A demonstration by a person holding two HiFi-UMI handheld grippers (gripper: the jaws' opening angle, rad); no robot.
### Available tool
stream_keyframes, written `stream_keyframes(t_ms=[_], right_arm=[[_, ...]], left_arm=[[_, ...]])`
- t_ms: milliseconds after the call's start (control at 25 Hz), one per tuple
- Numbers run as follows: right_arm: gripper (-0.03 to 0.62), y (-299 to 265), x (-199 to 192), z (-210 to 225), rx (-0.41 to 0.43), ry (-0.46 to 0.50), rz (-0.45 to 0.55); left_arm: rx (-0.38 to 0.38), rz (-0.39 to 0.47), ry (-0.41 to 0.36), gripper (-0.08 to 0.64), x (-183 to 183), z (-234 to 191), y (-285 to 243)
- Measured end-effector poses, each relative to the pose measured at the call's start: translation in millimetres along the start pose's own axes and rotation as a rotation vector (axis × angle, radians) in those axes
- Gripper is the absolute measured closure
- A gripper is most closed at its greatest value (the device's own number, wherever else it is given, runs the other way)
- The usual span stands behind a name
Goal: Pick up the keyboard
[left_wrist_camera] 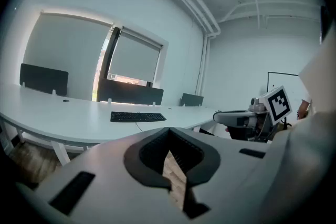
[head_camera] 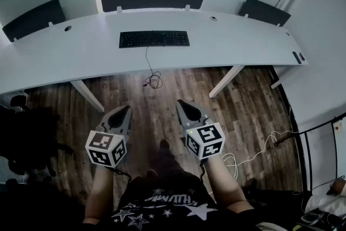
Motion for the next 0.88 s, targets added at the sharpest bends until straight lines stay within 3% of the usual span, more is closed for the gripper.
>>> stream_keyframes(t_ms=[560,880], right_arm=[[0.591,-4,-11,19,-0.010,-0.041,-0.021],[0.591,-15,-20,44,-0.005,-0.124,-0.004]], left_arm=[[-0.024,-0.021,0.023,0.551,-3,7,-19],[-0.017,-0.048,0.018,0.551,-4,2,-46]])
Point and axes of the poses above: the fingertips, and each gripper's own axes: y backward along the fingers, z to its right, x out of its top, the point moved 10 cm from there along y, backward along the fingers, and after that the axes turned 6 degrees about x, right-handed, at the moved point
